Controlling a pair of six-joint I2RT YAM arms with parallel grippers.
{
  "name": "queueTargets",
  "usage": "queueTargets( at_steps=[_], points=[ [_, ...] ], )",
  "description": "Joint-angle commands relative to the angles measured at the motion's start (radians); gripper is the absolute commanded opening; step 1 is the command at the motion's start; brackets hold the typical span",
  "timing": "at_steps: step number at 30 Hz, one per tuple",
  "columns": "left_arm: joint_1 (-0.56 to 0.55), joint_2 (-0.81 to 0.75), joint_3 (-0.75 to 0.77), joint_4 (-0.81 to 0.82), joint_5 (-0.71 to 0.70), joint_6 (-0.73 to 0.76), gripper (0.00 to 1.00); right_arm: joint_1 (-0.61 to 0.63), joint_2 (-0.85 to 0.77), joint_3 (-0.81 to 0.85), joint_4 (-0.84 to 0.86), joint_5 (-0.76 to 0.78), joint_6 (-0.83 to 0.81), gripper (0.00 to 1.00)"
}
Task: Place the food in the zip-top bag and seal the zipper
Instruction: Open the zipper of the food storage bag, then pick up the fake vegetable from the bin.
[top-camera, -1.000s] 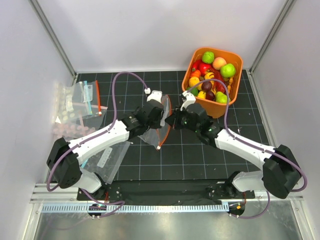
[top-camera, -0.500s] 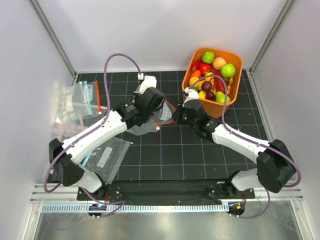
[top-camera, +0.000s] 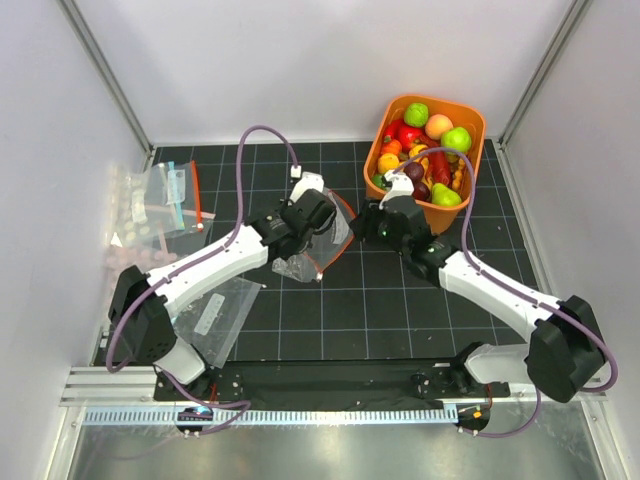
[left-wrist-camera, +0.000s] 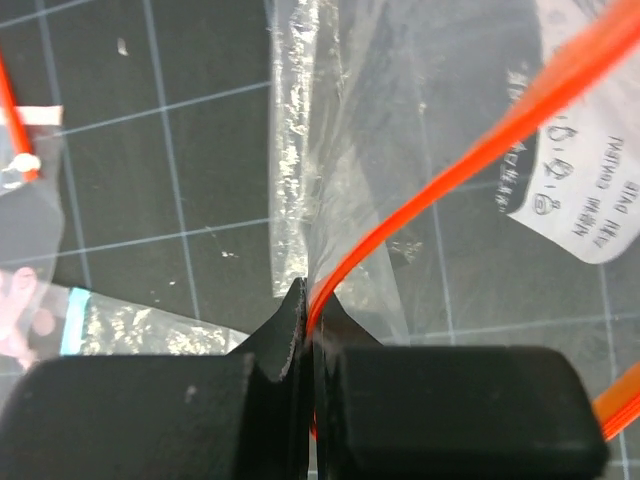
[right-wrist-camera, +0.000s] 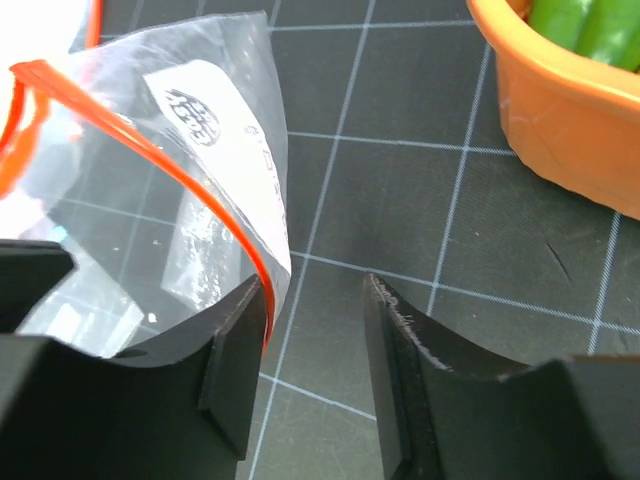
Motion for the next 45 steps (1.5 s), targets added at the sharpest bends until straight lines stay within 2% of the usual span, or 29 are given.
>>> queueTargets(
  at_steps=[1,11,13,14,17,26,29,33,40,45],
  points=[
    [0.005,-0.077,-0.030,0.119,0.072,0.022,0.00,0.003,-0.047,-0.013,0.060,-0.038,-0.011,0.51],
    [0.005,-0.093,-0.082,0.162,0.115,-0.010,0.00,0.003,-0.121,-0.056,0.086,-0.039,-0.002,0.56],
    [0.005,-0.094,-0.090,0.169,0.112,-0.013,0.00,0.003,-0.139,-0.078,0.109,-0.038,0.000,0.61],
    [0.007,-0.094,-0.091,0.172,0.109,-0.016,0.00,0.005,-0.164,-0.088,0.118,-0.033,0.000,0.68],
    [0.008,-0.100,-0.101,0.180,0.106,-0.017,0.00,0.003,-0.199,-0.124,0.150,-0.022,-0.002,0.76],
    [0.008,-0.129,-0.124,0.209,0.147,-0.020,0.00,0.003,-0.281,-0.162,0.179,0.008,0.011,0.82],
    [0.011,-0.160,-0.150,0.244,0.204,-0.007,0.00,0.003,-0.308,-0.179,0.190,0.025,0.012,0.82],
    [0.019,-0.211,-0.199,0.313,0.380,0.025,0.01,0.003,-0.328,-0.188,0.196,0.030,0.009,0.83],
    [0.019,-0.257,-0.243,0.404,0.655,0.019,0.02,0.003,-0.345,-0.197,0.241,-0.062,-0.017,0.82],
    [0.019,-0.232,-0.233,0.409,0.735,0.019,0.01,0.003,-0.392,-0.210,0.256,-0.101,-0.034,0.81]
  ],
)
